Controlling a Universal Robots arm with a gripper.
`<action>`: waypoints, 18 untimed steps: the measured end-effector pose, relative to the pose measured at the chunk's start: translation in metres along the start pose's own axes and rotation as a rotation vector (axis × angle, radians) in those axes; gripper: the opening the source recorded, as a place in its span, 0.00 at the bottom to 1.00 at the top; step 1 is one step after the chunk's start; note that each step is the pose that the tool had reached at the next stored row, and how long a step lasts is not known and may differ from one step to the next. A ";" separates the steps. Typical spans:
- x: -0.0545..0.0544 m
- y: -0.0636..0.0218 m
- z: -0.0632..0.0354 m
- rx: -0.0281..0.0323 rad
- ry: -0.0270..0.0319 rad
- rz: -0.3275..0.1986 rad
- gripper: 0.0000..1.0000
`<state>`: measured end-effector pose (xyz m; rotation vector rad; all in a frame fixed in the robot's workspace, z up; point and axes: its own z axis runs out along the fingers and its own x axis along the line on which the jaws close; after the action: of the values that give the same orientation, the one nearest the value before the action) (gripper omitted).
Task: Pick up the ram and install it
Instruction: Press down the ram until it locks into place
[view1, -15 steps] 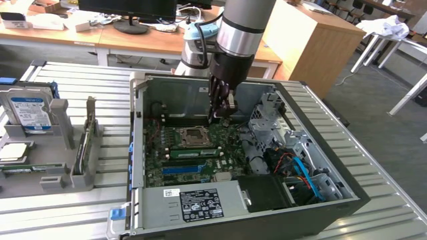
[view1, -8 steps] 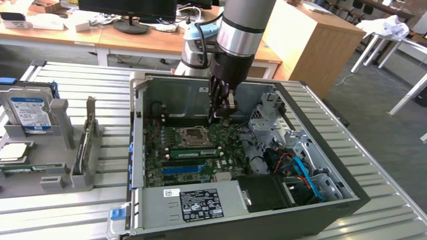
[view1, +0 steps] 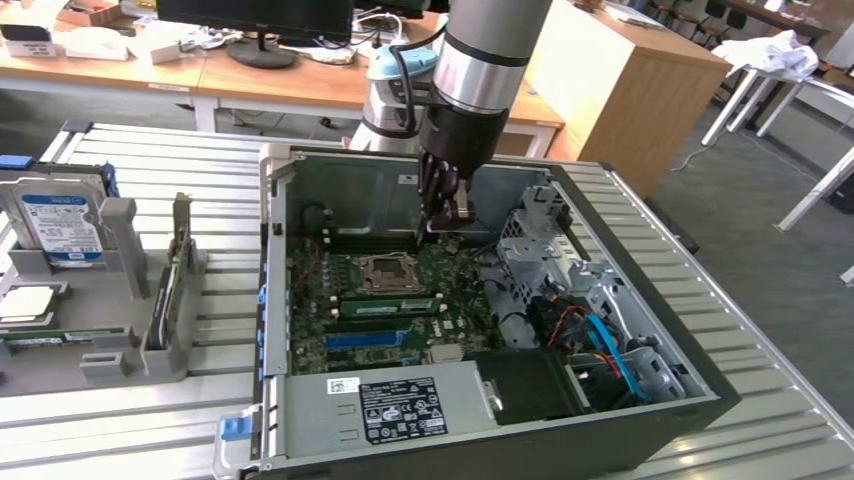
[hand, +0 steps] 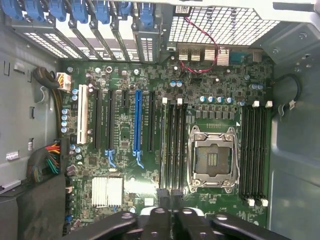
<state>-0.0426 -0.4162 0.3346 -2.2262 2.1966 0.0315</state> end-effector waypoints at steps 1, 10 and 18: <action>0.000 0.0000 0.0000 0.0000 0.0001 0.000 0.11; 0.000 0.0000 0.0000 0.0000 0.0001 0.000 0.11; 0.002 -0.0075 -0.0001 -0.0009 0.0001 0.000 0.11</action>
<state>-0.0352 -0.4179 0.3347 -2.2269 2.1968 0.0324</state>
